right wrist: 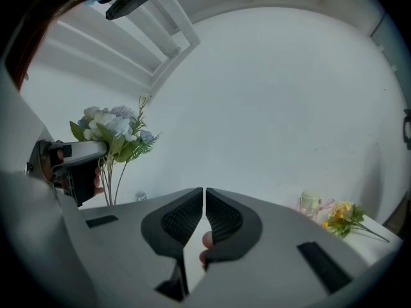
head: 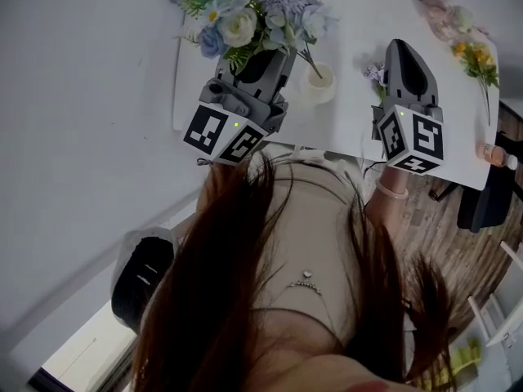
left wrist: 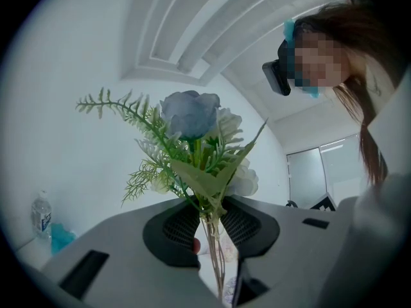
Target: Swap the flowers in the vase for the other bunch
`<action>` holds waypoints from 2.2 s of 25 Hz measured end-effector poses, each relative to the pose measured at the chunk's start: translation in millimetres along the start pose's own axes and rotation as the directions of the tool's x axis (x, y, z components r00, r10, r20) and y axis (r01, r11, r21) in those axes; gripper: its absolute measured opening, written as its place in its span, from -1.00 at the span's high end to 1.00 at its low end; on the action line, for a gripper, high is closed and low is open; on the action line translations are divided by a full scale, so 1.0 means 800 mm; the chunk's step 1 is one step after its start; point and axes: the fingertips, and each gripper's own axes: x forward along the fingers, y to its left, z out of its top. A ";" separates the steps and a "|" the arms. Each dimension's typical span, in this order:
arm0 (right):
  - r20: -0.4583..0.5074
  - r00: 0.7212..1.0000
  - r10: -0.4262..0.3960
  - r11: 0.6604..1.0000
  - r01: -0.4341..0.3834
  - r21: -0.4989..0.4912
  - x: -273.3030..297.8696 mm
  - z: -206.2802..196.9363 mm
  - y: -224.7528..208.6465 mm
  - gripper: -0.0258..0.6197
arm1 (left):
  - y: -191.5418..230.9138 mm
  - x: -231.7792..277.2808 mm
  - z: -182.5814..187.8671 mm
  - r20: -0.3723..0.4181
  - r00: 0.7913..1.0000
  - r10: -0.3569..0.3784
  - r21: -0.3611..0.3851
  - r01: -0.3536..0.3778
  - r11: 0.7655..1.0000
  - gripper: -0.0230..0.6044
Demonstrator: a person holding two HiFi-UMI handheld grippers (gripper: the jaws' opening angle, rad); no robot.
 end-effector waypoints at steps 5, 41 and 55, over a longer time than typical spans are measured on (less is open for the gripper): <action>0.001 1.000 -0.021 1.000 0.021 0.013 0.006 0.000 0.003 0.82 | 0.007 -0.002 0.014 0.013 1.000 -0.025 -0.019 0.025 1.000 0.61; -0.091 0.992 -0.087 0.996 0.088 0.013 0.004 -0.036 0.058 0.82 | 0.128 -0.077 -0.054 -0.202 0.973 0.108 -0.055 -0.122 0.991 0.61; -0.141 0.983 -0.117 0.993 0.115 -0.024 -0.015 -0.058 0.055 0.81 | 0.153 -0.091 -0.154 -0.376 0.919 0.121 -0.105 -0.172 0.979 0.61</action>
